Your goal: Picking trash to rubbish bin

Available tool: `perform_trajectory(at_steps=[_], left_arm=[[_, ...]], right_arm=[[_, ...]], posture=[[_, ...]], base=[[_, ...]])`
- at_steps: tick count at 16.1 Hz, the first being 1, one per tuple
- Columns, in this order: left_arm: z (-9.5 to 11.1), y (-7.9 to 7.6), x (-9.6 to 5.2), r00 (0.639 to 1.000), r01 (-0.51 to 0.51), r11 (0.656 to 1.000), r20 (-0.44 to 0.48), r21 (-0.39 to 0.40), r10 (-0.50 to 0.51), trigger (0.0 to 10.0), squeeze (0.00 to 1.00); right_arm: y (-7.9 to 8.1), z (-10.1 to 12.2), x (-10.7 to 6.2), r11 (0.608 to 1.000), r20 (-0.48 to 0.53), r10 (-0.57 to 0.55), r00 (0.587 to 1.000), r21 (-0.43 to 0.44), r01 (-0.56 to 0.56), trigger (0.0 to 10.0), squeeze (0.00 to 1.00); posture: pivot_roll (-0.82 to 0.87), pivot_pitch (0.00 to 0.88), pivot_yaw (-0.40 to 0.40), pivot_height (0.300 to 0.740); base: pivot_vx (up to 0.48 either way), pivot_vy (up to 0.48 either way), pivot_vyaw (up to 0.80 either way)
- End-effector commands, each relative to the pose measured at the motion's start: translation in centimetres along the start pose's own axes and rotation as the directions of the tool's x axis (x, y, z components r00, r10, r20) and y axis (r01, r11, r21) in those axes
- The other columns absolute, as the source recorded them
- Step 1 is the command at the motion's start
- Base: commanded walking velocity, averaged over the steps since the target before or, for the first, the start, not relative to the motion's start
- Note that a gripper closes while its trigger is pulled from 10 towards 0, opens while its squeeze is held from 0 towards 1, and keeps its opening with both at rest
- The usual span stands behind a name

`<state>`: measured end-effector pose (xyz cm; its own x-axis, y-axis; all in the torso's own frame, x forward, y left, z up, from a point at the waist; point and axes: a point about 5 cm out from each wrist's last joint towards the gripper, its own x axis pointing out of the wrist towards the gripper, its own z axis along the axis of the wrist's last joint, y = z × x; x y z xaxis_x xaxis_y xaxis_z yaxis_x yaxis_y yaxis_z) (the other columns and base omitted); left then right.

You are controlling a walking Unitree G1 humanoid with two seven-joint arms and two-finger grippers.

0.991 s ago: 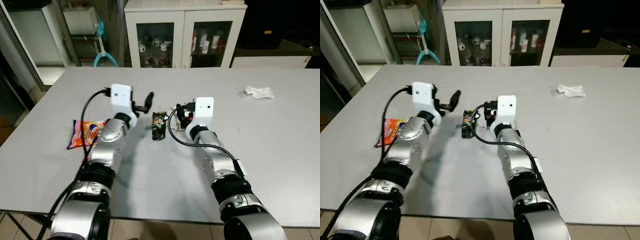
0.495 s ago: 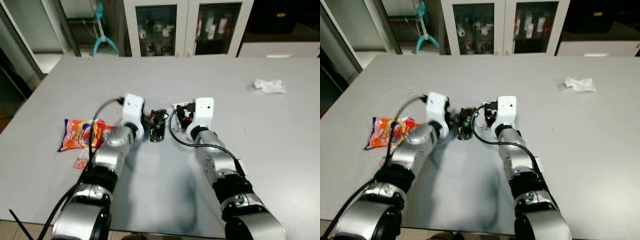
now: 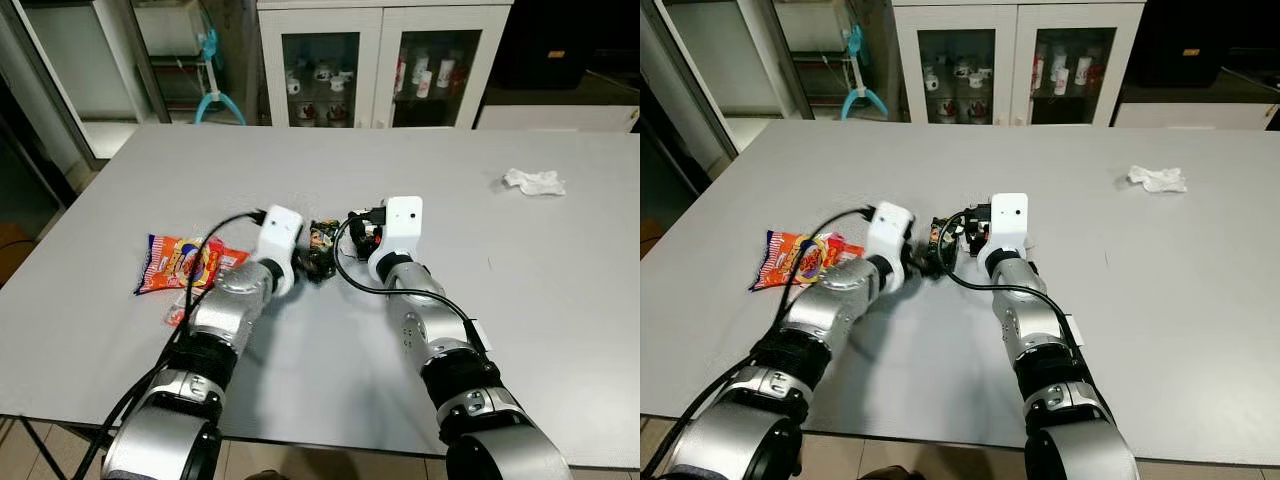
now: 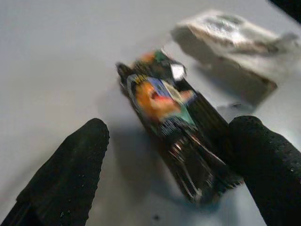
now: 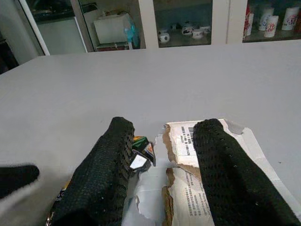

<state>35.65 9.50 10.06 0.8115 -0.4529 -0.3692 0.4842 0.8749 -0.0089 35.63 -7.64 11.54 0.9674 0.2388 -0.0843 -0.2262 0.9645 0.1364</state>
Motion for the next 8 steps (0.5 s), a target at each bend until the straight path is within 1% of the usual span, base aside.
perform_trajectory(at_steps=[1,4,6,7,8], left_arm=[[-0.5,-0.3,0.1,0.999,-0.01,1.0,-0.039,0.01,0.01,10.0,0.0],[-1.4,-1.2,0.5,0.997,-0.001,1.0,-0.077,0.0,0.001,10.0,0.0],[-1.9,-2.0,0.9,0.993,-0.005,1.0,-0.116,0.018,0.007,10.0,0.0],[-2.0,-2.1,0.9,0.992,-0.003,1.0,-0.124,0.019,0.006,10.0,0.0],[-2.3,-2.4,1.0,0.99,-0.009,0.999,-0.142,0.038,0.014,10.0,0.0]], right_arm=[[0.3,0.5,0.1,1.0,0.013,0.011,1.0,-0.005,-0.011,10.0,0.0],[0.3,0.5,0.1,1.0,0.014,0.012,1.0,-0.005,-0.011,10.0,0.0],[0.4,0.6,0.1,1.0,0.014,0.013,1.0,-0.005,-0.013,10.0,0.0],[0.4,0.6,0.1,1.0,0.015,0.013,1.0,-0.005,-0.013,10.0,0.0],[0.4,0.6,0.1,1.0,0.015,0.014,1.0,-0.005,-0.014,10.0,0.0]], posture=[[0.06,0.0,0.06,0.74],[0.06,0.0,0.06,0.74],[0.05,0.0,0.063,0.74],[0.05,0.0,0.063,0.74],[0.05,0.0,0.063,0.74]], base=[[0.0,0.0,0.0],[0.0,0.0,0.0],[0.0,0.0,0.0],[0.0,0.0,0.0],[0.0,0.0,0.0]])
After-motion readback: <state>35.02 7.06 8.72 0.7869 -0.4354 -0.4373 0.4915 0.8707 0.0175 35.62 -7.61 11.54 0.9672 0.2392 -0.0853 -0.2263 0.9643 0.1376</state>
